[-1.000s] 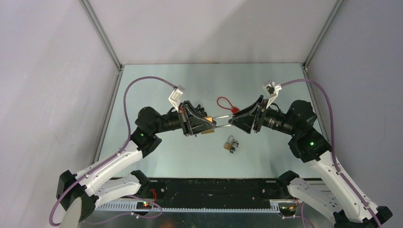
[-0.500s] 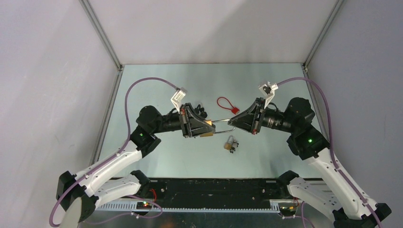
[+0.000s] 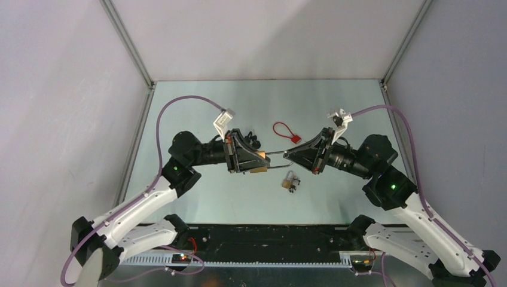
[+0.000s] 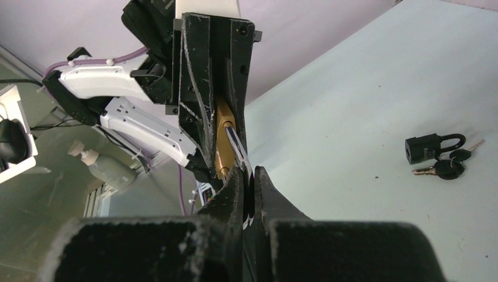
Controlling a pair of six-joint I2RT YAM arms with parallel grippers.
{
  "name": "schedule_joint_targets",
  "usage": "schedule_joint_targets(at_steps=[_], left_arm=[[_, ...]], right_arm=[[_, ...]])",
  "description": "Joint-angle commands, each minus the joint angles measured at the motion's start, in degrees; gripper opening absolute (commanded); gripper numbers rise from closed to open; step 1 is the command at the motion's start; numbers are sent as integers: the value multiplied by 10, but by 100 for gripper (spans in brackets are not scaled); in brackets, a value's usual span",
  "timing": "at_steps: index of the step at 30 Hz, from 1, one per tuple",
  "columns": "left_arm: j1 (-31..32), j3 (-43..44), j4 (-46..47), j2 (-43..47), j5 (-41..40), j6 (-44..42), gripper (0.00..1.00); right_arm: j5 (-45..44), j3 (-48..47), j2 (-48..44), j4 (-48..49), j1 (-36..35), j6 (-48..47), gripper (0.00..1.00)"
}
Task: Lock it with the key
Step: Lock the lock.
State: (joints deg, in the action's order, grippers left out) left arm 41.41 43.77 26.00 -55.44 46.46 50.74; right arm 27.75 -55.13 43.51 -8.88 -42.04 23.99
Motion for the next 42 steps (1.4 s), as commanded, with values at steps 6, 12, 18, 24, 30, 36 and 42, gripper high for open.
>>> schedule_joint_targets(at_steps=[6,12,18,24,30,36,42], left_arm=[[29,50,6,-18,-72,-24,0],[29,73,-28,-31,-100,-51,0],[25,98,-79,-58,-120,-69,0],[9,115,-87,-78,-134,-63,0],[5,138,-87,-87,-150,-59,0],[3,162,-88,-97,-152,-65,0],[-14,194,-88,-120,-154,-63,0]], right_arm=[[-35,62,63,129,-104,88,0],[-31,84,97,163,-153,105,0],[-6,96,129,195,-183,124,0],[13,106,164,212,-207,121,0],[4,120,199,220,-227,101,0],[-27,124,240,214,-240,75,0],[-48,127,286,231,-240,31,0]])
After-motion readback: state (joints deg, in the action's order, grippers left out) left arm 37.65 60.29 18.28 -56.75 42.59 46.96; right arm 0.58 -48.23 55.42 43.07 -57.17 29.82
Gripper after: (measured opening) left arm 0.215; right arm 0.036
